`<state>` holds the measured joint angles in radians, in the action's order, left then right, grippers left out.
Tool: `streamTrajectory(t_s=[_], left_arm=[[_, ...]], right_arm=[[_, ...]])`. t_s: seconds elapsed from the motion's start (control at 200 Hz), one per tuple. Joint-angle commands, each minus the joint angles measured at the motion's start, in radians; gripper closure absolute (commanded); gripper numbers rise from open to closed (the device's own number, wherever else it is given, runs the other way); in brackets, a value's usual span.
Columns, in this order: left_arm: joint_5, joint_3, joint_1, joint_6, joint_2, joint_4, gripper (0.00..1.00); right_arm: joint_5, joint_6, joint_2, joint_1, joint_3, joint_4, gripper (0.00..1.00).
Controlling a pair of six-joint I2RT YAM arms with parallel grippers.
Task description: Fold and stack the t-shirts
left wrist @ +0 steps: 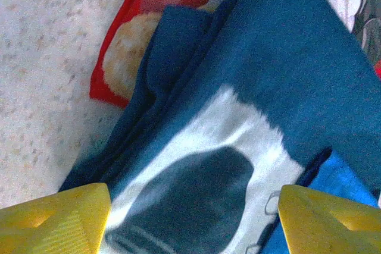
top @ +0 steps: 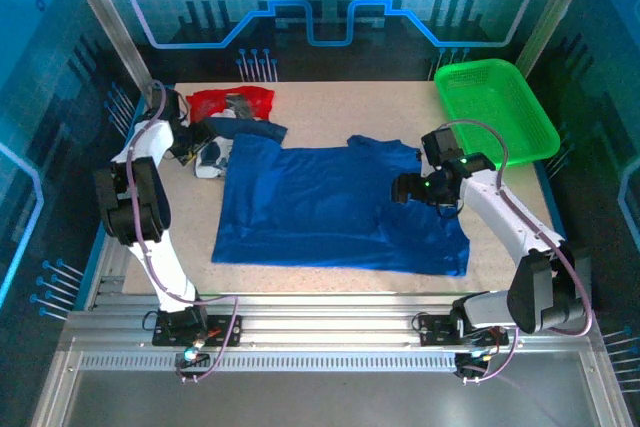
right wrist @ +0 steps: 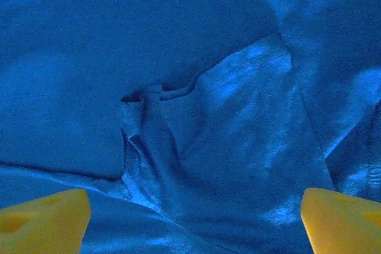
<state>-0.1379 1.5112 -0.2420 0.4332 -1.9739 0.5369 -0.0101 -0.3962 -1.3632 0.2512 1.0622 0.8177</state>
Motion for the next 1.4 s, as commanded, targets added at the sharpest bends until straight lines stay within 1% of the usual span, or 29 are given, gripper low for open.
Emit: streamTrajectory(t_s=[0.0, 0.07, 0.38, 0.495, 0.61, 0.71, 0.79, 0.86, 0.94, 1.005, 1.066, 1.121, 1.226, 1.396], left_arm=[[-0.068, 0.070, 0.002, -0.072, -0.026, -0.045, 0.24], [0.000, 0.105, 0.004, -0.077, -0.049, -0.002, 0.24], [0.086, 0.191, 0.016, -0.146, -0.148, 0.040, 0.24], [0.107, 0.204, 0.036, -0.164, -0.179, 0.035, 0.24], [0.112, 0.230, 0.047, -0.146, -0.216, 0.017, 0.24], [0.094, 0.252, 0.063, -0.139, -0.243, -0.001, 0.27], [0.096, 0.267, 0.076, -0.146, -0.260, 0.007, 0.34], [0.092, 0.265, 0.081, -0.151, -0.263, 0.018, 0.43], [0.096, 0.247, 0.080, -0.161, -0.253, 0.013, 0.58], [0.092, 0.244, 0.079, -0.172, -0.242, 0.019, 0.72], [0.078, 0.235, 0.079, -0.174, -0.222, 0.005, 0.82], [0.063, 0.227, 0.081, -0.171, -0.198, -0.013, 0.89], [0.046, 0.206, 0.086, -0.162, -0.144, -0.064, 1.00], [0.033, 0.219, 0.086, -0.132, -0.100, -0.112, 1.00]], right_arm=[[0.037, 0.028, 0.016, 0.014, 0.018, -0.009, 0.07], [0.043, 0.028, 0.010, 0.014, 0.020, -0.011, 0.07], [0.067, 0.028, -0.014, 0.015, 0.034, -0.020, 0.07], [0.072, 0.033, -0.023, 0.015, 0.044, -0.017, 0.07], [0.074, 0.043, -0.035, 0.014, 0.061, -0.009, 0.07], [0.070, 0.052, -0.044, 0.016, 0.078, 0.001, 0.07], [0.063, 0.054, -0.045, 0.015, 0.084, 0.005, 0.07], [0.060, 0.053, -0.043, 0.016, 0.084, 0.005, 0.07], [0.054, 0.052, -0.043, 0.016, 0.082, 0.005, 0.07], [0.055, 0.052, -0.043, 0.017, 0.080, 0.001, 0.07], [0.052, 0.053, -0.045, 0.016, 0.079, -0.001, 0.07], [0.051, 0.054, -0.049, 0.016, 0.082, -0.006, 0.07], [0.049, 0.053, -0.063, 0.016, 0.093, -0.009, 0.08], [0.044, 0.056, -0.082, 0.015, 0.104, -0.015, 0.08]])
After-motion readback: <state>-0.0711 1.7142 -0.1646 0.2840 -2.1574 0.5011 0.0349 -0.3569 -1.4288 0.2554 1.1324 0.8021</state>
